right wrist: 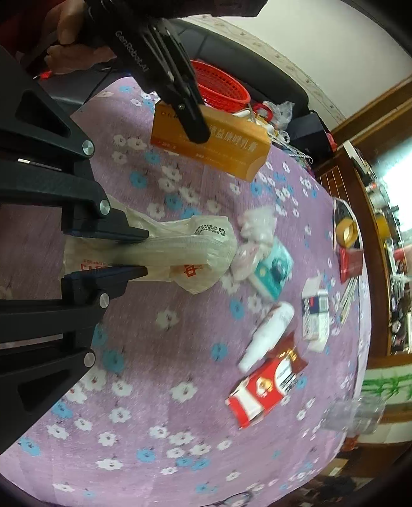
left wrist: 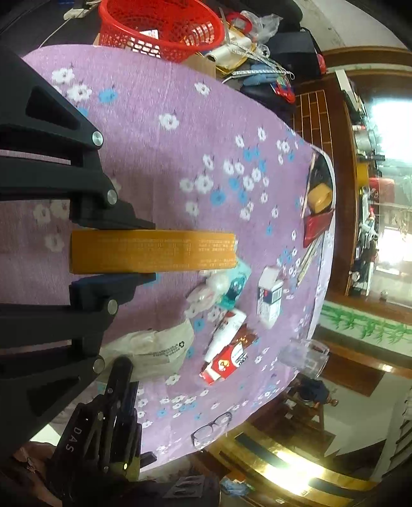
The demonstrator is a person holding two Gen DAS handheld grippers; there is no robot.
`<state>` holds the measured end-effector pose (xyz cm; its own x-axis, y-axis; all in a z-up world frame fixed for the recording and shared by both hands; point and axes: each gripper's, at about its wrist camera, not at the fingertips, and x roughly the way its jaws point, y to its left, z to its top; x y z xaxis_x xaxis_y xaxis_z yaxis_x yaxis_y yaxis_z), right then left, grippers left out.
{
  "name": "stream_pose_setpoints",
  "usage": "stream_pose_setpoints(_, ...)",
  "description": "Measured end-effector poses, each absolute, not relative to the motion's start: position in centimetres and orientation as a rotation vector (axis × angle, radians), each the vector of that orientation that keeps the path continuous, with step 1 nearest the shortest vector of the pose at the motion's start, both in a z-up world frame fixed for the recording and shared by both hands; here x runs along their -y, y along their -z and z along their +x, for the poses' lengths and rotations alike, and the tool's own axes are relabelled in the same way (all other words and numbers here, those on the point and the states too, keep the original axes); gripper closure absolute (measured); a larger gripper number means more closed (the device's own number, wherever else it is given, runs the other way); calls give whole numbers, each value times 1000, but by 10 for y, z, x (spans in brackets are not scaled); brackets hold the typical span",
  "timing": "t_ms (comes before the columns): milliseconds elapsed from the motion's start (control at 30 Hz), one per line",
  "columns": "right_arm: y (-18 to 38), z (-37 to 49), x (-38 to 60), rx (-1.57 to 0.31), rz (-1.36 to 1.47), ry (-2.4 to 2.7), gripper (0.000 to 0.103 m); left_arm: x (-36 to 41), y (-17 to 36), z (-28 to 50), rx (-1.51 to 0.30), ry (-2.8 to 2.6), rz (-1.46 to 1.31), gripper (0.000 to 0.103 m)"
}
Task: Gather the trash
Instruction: 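Lift the orange box and plastic bag toward the red basket, then lower both tools over the red basket and open them to drop items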
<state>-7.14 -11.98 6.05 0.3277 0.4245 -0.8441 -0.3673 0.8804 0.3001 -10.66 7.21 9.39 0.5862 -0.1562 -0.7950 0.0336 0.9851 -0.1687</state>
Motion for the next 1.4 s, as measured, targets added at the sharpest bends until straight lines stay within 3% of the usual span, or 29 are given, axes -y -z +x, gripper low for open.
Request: stream_pose_setpoints(1400, -79, -89, -8, -1005, -281, -564, 86, -187, -98, -152, -886, -58, -229, 81)
